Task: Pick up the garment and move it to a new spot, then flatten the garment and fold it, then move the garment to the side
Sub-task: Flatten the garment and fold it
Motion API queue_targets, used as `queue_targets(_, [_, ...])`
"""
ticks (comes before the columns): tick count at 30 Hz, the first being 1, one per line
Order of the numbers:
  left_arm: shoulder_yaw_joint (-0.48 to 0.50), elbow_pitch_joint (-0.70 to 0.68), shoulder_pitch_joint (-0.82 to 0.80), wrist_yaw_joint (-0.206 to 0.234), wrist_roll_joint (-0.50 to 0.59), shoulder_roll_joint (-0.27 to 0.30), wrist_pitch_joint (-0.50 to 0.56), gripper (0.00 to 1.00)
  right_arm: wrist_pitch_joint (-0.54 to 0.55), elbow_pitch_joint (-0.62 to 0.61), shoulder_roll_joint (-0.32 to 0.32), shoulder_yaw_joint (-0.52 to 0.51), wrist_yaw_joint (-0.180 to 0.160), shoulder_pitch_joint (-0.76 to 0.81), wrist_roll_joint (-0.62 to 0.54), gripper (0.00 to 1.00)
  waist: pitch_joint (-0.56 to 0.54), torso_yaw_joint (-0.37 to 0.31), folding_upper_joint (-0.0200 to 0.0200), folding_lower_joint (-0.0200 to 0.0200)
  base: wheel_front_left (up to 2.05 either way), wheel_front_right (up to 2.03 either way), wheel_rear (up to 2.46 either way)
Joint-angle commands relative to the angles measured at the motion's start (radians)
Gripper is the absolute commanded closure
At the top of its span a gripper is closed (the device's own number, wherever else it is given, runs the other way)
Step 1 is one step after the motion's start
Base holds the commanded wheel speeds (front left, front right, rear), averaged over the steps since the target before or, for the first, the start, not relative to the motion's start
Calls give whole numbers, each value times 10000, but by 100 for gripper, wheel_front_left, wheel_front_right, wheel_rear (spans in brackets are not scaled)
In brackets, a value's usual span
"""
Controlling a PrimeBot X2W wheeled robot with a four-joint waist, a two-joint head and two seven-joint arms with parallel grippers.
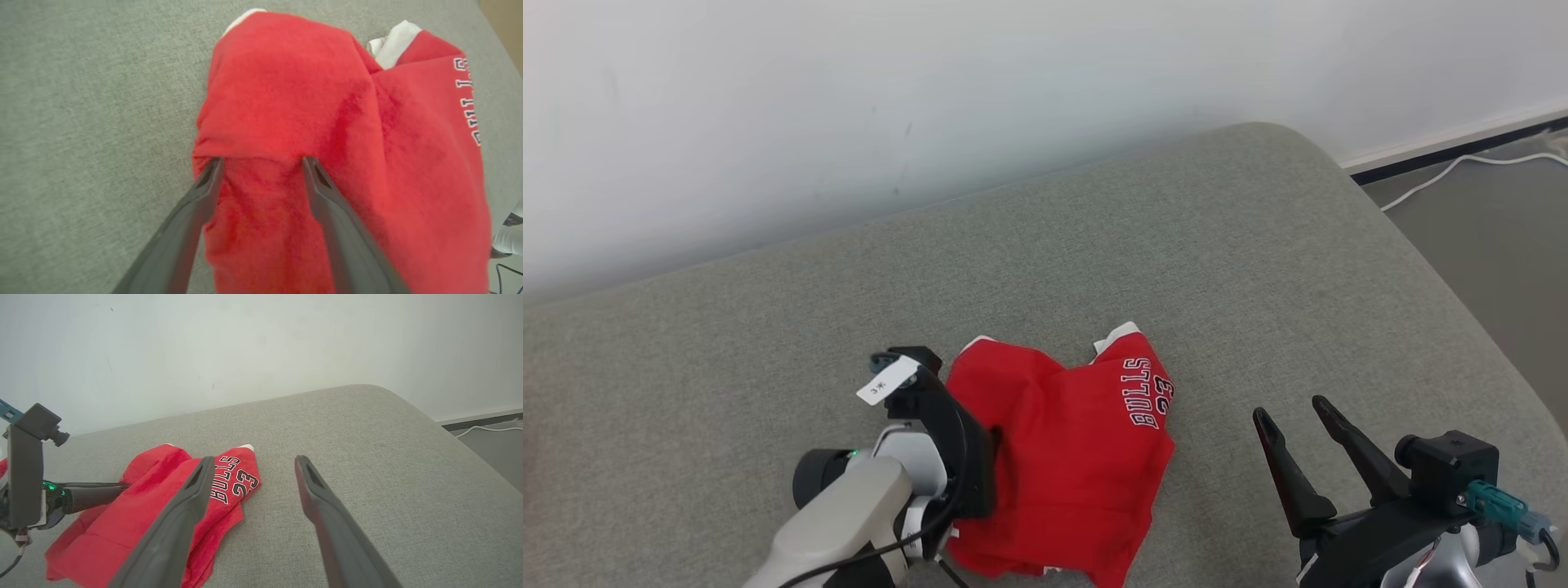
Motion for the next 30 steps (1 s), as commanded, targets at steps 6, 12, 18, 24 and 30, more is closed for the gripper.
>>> queue_targets(6, [213, 164, -359, -2, -102, 209, -77, 0, 12, 30, -36, 37, -3, 69, 7, 0, -27, 117, 0, -1, 0, 0, 0])
queue_targets(12, [160, 414, -284, -12, -196, 312, 252, 0, -11, 26, -36, 60, -3, 36, 42, 0, 15, 123, 0, -1, 0, 0, 0])
queue_targets(18, [188, 542, -96, -128, -412, 228, 440, 0, -28, 46, -36, 110, -3, -92, 90, 0, 161, 41, 0, -1, 0, 0, 0])
queue_targets(24, [142, 654, -115, -240, -532, 119, 537, 68, -53, 90, -36, 143, -3, -201, 107, 0, 279, -61, 0, -1, 0, 0, 0])
queue_targets(30, [270, 499, -375, -472, -538, 94, 51, 100, -79, 132, -36, 87, -3, -217, 125, 0, 308, -66, 0, -1, 0, 0, 0])
